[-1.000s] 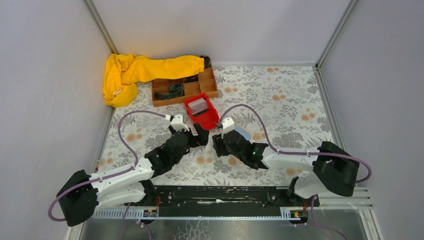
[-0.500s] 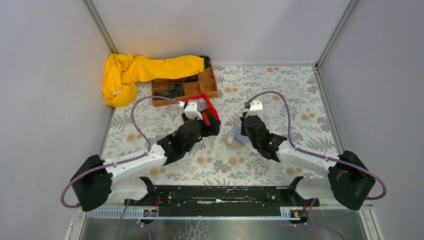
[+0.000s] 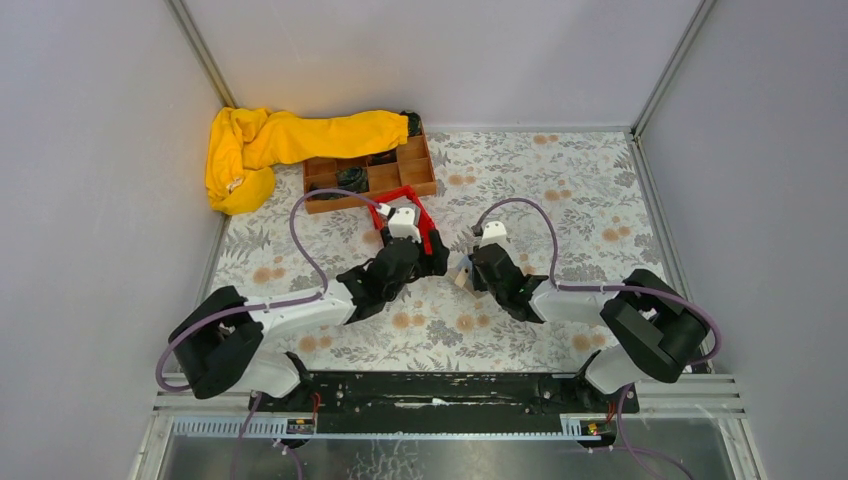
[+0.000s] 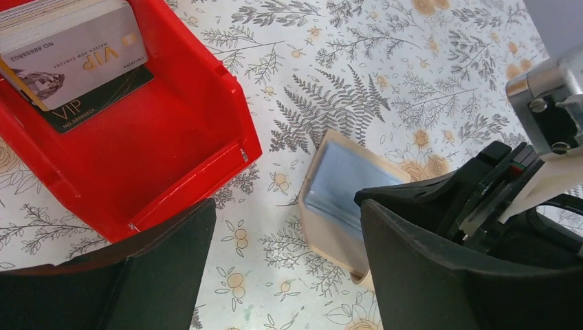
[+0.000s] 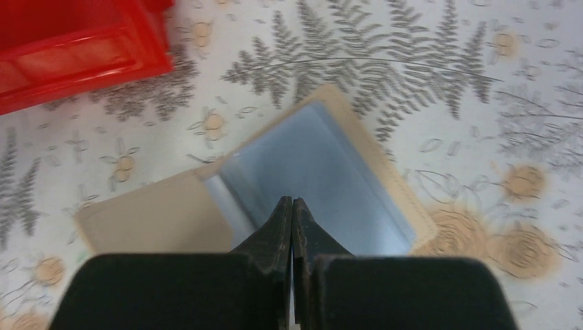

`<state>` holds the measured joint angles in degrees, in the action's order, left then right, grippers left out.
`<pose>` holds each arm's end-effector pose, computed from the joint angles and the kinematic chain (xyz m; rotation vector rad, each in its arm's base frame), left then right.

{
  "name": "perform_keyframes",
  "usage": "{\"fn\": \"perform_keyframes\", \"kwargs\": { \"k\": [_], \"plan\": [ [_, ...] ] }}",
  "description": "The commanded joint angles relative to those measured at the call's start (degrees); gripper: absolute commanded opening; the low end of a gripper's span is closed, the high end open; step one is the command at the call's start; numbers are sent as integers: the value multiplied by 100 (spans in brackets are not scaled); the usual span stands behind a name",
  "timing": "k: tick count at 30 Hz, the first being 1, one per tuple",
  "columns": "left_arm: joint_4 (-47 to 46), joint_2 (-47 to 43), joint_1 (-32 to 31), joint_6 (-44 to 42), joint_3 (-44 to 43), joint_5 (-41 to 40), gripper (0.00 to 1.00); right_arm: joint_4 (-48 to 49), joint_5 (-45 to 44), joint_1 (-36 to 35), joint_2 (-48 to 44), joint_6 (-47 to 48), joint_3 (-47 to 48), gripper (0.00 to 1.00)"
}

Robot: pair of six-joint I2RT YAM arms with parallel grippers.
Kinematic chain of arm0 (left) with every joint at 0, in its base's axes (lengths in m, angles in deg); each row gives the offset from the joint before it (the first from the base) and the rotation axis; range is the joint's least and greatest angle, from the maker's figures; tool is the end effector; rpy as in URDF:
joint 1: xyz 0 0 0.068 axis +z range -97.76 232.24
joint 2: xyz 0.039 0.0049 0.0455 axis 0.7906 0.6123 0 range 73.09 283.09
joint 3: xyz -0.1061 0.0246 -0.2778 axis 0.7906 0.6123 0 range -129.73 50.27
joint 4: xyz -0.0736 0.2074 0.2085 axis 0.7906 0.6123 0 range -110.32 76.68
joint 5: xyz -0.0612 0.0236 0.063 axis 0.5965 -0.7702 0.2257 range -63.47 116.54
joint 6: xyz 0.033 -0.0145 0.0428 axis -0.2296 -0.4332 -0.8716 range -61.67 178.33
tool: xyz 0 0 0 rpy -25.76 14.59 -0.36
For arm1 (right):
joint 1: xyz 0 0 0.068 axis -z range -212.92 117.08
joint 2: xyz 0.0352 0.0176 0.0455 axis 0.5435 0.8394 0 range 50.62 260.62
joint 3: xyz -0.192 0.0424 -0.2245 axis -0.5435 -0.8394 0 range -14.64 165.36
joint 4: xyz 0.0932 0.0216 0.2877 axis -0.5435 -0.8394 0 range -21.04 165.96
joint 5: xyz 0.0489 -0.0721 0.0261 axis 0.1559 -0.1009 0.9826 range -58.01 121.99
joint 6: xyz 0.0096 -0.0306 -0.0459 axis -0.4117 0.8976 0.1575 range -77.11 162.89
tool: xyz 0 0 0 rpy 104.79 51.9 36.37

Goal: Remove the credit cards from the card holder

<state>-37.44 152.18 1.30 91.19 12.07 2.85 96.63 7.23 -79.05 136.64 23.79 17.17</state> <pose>0.2154 -0.2411 0.2105 0.0434 1.9894 -0.5512 0.2255 0.2112 0.1435 -0.2490 2.0891 0.2182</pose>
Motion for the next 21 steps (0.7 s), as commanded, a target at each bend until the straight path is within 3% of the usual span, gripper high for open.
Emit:
{"fn": "perform_keyframes", "kwargs": {
  "k": [1,12,17,21],
  "plan": [
    [-485,42,-64,-253,-19,-68,84,643,851,-27,-11,40,4,0],
    [-803,489,-65,-43,52,86,83,1213,2944,-31,410,193,94,0],
    [-787,394,-66,-39,76,100,77,1263,2181,-28,-82,284,-164,1],
    [-819,257,-65,72,127,293,59,1099,1014,-28,-719,440,-379,11]
  ]
}}
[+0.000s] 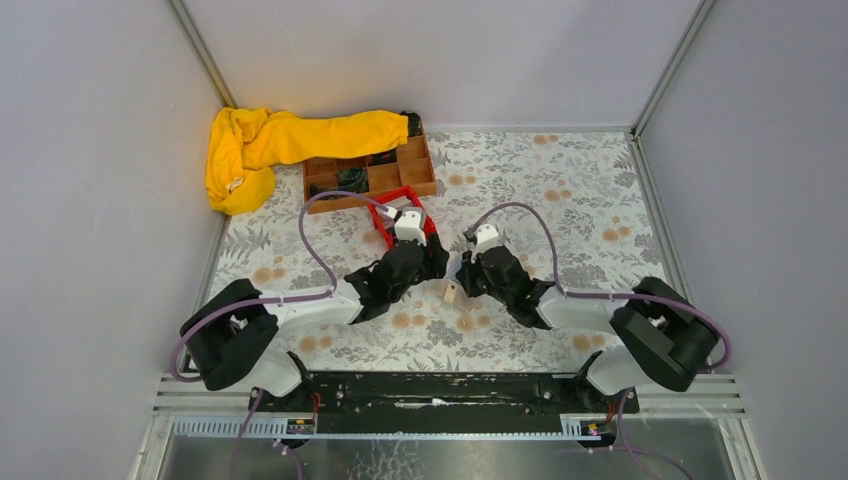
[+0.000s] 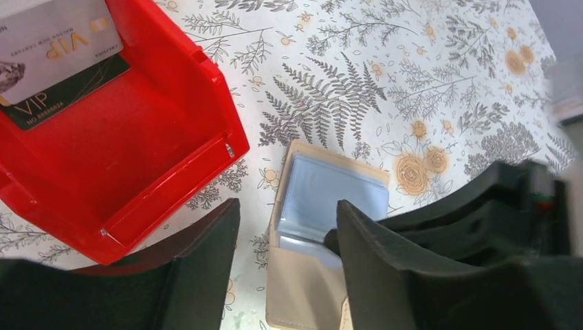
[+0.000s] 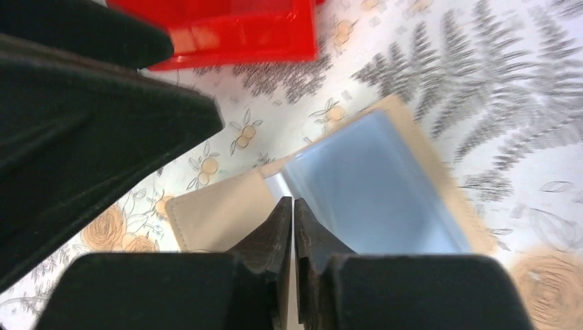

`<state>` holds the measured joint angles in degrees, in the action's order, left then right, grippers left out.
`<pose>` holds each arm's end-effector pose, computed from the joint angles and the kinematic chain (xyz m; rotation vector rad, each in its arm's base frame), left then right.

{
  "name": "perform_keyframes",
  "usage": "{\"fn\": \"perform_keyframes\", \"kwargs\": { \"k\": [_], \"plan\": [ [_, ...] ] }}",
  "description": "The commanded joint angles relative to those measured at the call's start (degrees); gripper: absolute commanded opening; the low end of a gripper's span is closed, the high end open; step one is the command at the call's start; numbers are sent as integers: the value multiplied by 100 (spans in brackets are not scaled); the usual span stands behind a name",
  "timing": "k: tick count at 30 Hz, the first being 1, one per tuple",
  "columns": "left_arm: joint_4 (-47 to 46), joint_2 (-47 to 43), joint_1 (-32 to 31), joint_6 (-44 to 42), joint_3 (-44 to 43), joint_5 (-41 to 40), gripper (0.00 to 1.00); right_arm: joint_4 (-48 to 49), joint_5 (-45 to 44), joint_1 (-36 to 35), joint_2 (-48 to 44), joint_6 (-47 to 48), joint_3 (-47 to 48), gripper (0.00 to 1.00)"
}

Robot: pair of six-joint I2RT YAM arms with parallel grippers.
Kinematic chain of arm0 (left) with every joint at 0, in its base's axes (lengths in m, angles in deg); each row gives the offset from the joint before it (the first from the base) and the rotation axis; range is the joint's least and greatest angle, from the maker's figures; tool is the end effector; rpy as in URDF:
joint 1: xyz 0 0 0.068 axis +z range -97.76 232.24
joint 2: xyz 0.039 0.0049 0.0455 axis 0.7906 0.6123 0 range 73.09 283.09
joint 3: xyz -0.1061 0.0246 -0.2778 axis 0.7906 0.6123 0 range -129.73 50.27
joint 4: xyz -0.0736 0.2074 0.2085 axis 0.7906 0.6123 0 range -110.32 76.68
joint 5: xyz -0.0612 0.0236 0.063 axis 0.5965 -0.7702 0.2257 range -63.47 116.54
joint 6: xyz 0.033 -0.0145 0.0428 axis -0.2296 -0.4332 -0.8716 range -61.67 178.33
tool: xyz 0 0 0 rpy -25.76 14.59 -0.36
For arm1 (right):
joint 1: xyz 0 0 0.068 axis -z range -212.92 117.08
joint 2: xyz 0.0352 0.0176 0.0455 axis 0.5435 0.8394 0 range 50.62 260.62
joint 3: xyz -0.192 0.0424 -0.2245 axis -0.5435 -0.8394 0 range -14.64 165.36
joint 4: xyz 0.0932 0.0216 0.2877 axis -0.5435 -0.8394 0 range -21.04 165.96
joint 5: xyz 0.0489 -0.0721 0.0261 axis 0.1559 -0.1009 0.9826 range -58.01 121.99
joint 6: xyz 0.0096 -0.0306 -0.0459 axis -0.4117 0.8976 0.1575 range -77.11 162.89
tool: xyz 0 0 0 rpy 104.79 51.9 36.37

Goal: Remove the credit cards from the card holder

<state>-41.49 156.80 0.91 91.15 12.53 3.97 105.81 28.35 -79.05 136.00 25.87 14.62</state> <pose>0.2187 -0.2499 0.1898 0.0696 2.0107 -0.5599 0.2156 0.2207 0.1466 -0.4844 2.0294 0.6224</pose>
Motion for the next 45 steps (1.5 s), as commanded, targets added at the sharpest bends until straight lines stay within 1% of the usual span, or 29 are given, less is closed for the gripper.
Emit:
{"fn": "perform_keyframes", "kwargs": {
  "k": [1,3,6,7,9,13,16,21,25,29,33,39,43,44,45],
  "plan": [
    [-407,-231,-26,136,82,292,55,160,-1310,-28,-731,274,-152,15],
    [-405,-284,-26,300,74,572,47,124,-1637,-27,-804,332,-197,19],
    [-402,-291,-71,497,42,944,32,31,-1961,-28,-776,341,-165,20],
    [-348,-283,-109,557,19,1038,29,-5,-2026,-28,-745,330,-135,20],
    [-297,-253,-289,518,3,1171,28,-102,-2119,-23,-698,307,-84,20],
    [-111,-267,-1027,425,29,736,32,-157,-2146,-24,-584,280,-27,20],
    [65,-265,-1447,743,128,649,33,-206,-2139,-25,-505,245,16,20],
    [145,-272,-1925,1298,640,389,34,-352,-2330,-19,-475,282,85,19],
    [43,-54,-1986,1566,1022,-66,35,-357,-2206,-23,-488,259,94,19],
    [286,267,-1978,1600,890,-512,36,-364,-2134,-25,-470,231,98,19],
    [405,313,-1951,1620,747,-678,37,-403,-2100,-24,-449,218,104,19],
    [551,171,-1819,1642,743,-672,39,-477,-2001,-25,-362,195,127,19],
    [656,-162,-1912,1563,717,-432,47,-454,-1965,-26,-348,201,134,18],
    [915,-272,-2176,1561,398,-436,56,-462,-1936,-20,-317,184,142,18],
    [962,-263,-2269,1557,288,-399,61,-458,-1933,-22,-312,181,150,18]
  ]
}}
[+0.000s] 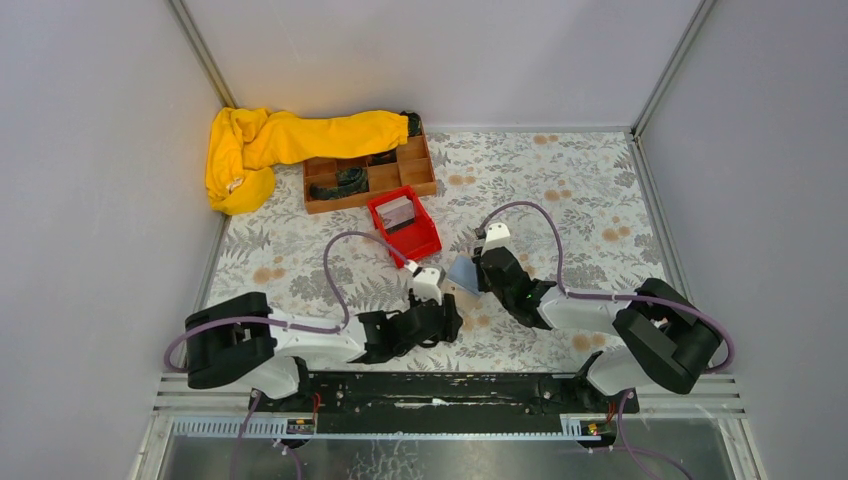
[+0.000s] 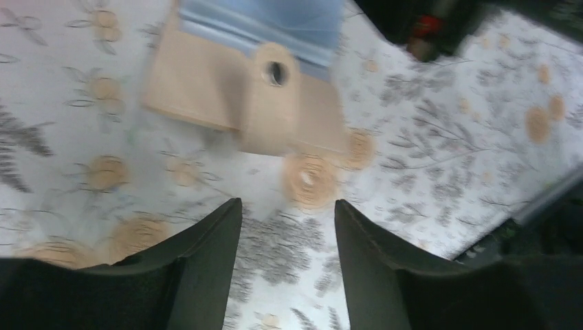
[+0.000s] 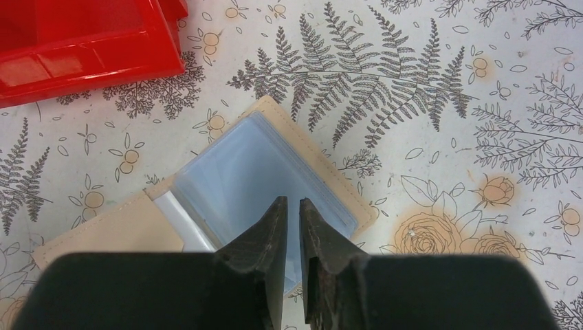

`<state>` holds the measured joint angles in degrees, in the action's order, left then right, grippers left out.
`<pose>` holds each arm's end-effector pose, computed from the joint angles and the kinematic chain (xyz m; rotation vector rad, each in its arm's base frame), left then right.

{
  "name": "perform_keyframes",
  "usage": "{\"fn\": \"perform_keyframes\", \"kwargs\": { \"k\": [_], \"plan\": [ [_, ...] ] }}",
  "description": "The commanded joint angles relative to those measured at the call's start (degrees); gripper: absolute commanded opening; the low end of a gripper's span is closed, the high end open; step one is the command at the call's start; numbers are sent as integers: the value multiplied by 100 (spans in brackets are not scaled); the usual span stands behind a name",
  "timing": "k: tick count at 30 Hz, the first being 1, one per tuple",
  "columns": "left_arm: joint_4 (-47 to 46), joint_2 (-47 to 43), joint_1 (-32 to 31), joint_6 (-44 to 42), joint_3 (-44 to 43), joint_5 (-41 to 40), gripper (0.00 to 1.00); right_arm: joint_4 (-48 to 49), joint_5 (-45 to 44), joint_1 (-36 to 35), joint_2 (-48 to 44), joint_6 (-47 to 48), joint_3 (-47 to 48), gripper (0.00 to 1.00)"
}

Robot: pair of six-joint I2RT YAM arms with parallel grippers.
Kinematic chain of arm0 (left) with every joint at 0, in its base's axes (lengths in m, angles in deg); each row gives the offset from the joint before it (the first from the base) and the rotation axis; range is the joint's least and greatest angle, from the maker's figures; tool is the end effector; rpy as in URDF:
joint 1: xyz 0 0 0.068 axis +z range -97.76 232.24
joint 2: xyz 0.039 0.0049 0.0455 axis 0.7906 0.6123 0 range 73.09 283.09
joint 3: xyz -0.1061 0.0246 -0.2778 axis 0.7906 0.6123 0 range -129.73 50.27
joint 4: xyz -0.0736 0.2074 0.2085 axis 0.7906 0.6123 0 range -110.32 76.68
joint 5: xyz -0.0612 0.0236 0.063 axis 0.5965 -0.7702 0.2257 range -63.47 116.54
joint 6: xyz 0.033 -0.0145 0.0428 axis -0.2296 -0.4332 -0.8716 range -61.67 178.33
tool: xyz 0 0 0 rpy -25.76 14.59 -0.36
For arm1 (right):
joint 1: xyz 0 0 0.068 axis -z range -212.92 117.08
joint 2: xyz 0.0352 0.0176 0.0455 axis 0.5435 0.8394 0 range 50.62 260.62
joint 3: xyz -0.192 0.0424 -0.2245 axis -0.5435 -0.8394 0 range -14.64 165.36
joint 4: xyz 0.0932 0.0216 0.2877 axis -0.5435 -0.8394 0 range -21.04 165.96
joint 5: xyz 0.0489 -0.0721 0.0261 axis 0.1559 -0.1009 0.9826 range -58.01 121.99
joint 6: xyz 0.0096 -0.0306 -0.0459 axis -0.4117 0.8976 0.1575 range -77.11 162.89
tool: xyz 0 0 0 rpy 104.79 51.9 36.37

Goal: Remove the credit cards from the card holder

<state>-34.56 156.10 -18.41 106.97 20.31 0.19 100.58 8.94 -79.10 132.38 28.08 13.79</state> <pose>0.1124 -0.2689 0.1386 0.1804 2.2386 -0.6587 0.2153 0.2025 0.1522 -0.3117 2.0139 0.2527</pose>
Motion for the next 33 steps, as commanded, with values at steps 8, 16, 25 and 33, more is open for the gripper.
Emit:
{"fn": "perform_keyframes", "kwargs": {
  "k": [8,16,25,33],
  "plan": [
    [313,99,-422,227,-1019,-496,70,14,-328,-15,-38,-252,209,0],
    [348,368,403,505,-1085,-394,69,-18,-393,112,-181,-459,135,0],
    [-94,728,798,235,-961,-145,69,-37,-278,141,-64,-464,193,0],
    [-285,1135,819,434,-762,160,69,-263,-74,135,296,-525,425,0]
  ]
}}
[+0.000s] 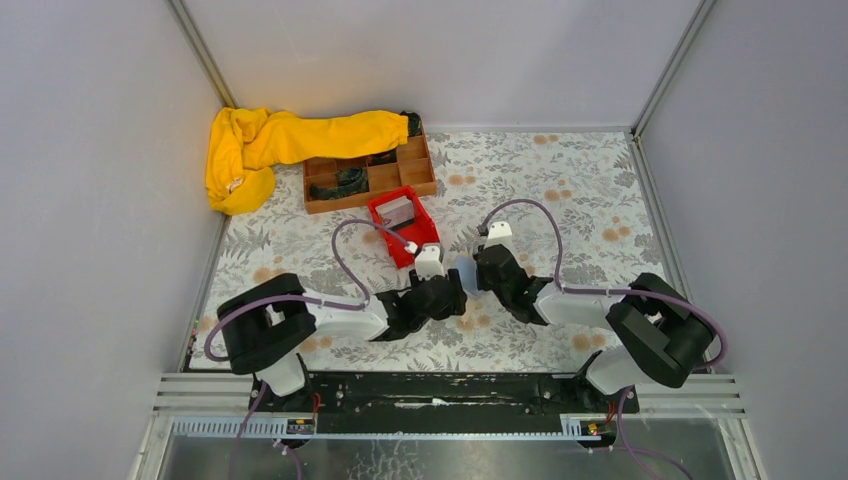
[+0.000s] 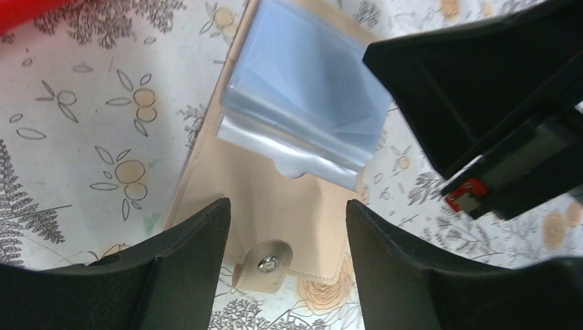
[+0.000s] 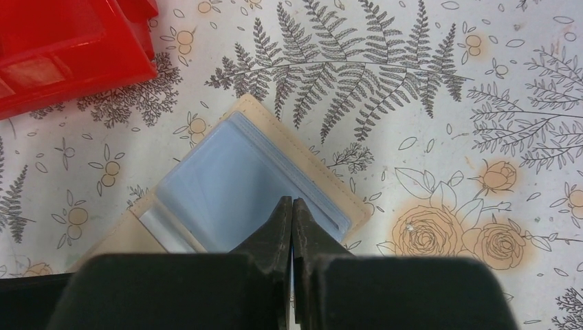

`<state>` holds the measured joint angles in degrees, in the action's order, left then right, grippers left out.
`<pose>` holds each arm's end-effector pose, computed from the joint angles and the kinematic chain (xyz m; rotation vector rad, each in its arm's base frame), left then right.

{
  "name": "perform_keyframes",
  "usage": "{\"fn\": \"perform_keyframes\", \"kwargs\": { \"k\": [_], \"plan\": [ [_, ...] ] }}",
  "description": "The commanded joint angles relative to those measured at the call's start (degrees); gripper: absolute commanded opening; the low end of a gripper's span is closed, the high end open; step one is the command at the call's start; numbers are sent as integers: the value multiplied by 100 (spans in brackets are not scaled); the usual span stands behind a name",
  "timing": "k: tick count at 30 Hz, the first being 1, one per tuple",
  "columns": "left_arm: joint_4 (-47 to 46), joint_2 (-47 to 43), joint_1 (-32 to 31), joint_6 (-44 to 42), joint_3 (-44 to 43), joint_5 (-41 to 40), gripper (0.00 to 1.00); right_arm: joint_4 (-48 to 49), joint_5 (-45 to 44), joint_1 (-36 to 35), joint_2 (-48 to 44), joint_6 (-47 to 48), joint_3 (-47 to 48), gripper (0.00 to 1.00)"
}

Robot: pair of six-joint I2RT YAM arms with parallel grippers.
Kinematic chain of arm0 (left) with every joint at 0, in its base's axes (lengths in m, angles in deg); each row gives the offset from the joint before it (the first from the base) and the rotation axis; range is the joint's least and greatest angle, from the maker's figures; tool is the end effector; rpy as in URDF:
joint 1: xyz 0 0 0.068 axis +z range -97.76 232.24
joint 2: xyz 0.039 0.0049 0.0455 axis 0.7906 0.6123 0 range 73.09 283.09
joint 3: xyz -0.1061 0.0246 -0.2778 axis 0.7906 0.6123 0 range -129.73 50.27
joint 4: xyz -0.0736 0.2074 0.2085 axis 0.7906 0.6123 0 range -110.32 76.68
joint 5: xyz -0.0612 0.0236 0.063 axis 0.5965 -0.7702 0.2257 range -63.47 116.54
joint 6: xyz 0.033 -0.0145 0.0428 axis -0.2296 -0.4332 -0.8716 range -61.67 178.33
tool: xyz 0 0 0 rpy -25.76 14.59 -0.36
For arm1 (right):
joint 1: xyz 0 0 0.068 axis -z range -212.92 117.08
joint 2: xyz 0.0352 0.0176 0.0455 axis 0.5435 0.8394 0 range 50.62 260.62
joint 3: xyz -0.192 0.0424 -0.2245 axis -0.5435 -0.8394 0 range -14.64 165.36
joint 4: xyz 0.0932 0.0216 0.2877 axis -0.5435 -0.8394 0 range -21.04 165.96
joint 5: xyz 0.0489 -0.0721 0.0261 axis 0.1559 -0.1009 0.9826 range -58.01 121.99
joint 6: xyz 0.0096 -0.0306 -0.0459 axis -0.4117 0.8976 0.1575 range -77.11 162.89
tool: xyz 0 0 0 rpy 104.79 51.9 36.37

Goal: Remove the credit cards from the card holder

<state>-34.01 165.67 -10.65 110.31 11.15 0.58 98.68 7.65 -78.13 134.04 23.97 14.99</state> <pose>0.1684 -0.2923 0.1374 -0.0280 2.2512 -0.6067 0.2223 0.2013 0.1478 -0.2235 2.0569 0.2405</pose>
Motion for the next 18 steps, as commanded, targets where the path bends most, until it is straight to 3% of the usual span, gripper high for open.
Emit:
{"fn": "perform_keyframes", "kwargs": {
  "k": [1,6,18],
  "plan": [
    [-343,206,41,115,191,162,69,-266,106,40,158,-155,370,0],
    [-419,71,47,229,621,282,69,-1129,530,40,49,-477,587,2],
    [144,-947,363,57,1270,203,71,-1257,1158,-156,-895,-1366,-533,3]
  ]
}}
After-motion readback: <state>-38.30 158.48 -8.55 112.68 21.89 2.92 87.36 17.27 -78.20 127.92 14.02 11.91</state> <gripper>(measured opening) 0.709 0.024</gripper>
